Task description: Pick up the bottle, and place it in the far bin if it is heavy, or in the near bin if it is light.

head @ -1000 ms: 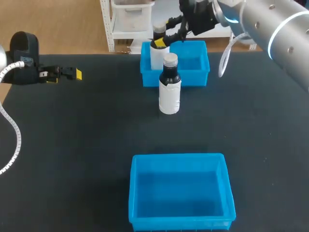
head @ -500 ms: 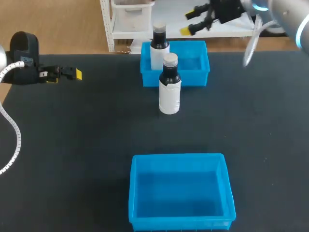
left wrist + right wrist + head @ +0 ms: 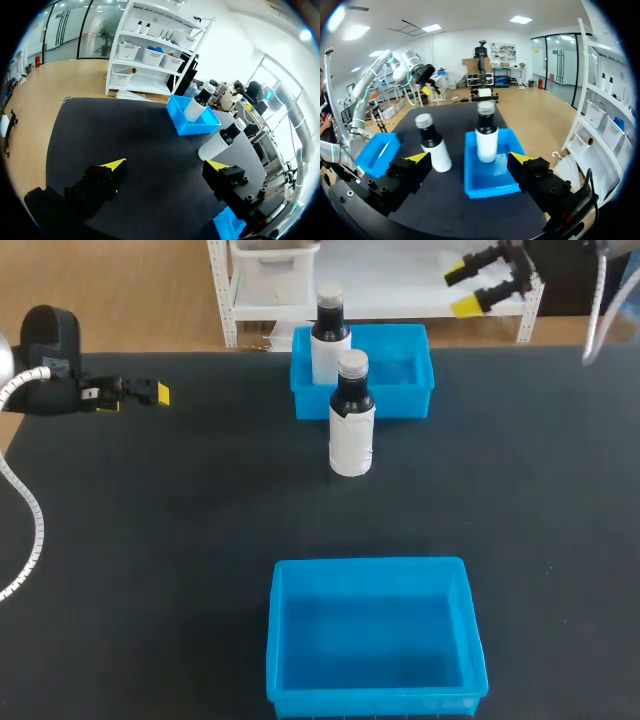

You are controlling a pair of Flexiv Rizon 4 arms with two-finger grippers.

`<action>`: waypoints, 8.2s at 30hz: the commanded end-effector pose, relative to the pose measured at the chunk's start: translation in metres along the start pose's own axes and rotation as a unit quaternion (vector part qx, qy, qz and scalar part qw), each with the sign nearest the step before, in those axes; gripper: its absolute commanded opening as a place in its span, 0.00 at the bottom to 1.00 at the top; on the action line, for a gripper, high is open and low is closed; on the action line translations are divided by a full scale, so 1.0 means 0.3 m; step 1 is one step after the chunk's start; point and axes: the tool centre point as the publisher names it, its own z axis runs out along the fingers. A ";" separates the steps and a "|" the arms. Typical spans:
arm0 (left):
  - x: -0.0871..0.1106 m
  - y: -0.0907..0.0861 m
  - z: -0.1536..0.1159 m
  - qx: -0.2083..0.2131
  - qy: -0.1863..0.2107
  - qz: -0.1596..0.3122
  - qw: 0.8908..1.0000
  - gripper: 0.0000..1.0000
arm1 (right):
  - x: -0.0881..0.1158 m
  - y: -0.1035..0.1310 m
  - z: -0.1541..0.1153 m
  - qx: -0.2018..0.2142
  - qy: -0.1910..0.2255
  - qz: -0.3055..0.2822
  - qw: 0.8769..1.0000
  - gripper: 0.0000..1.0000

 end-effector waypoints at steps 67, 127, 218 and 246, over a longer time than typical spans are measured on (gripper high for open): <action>0.000 0.000 0.000 0.000 0.000 0.000 1.000 1.00 | -0.037 0.347 0.547 0.021 -0.043 0.033 0.998 1.00; 0.000 0.000 0.000 0.000 0.000 0.000 1.000 1.00 | -0.044 0.354 0.110 0.116 -0.027 0.036 0.992 0.00; 0.000 0.000 0.000 0.000 0.000 0.000 1.000 1.00 | -0.200 1.385 0.575 -0.234 -0.053 -0.118 0.964 0.00; 0.000 0.000 0.000 0.000 0.000 0.000 1.000 1.00 | -0.085 1.326 0.710 -0.202 -0.049 -0.108 0.972 0.25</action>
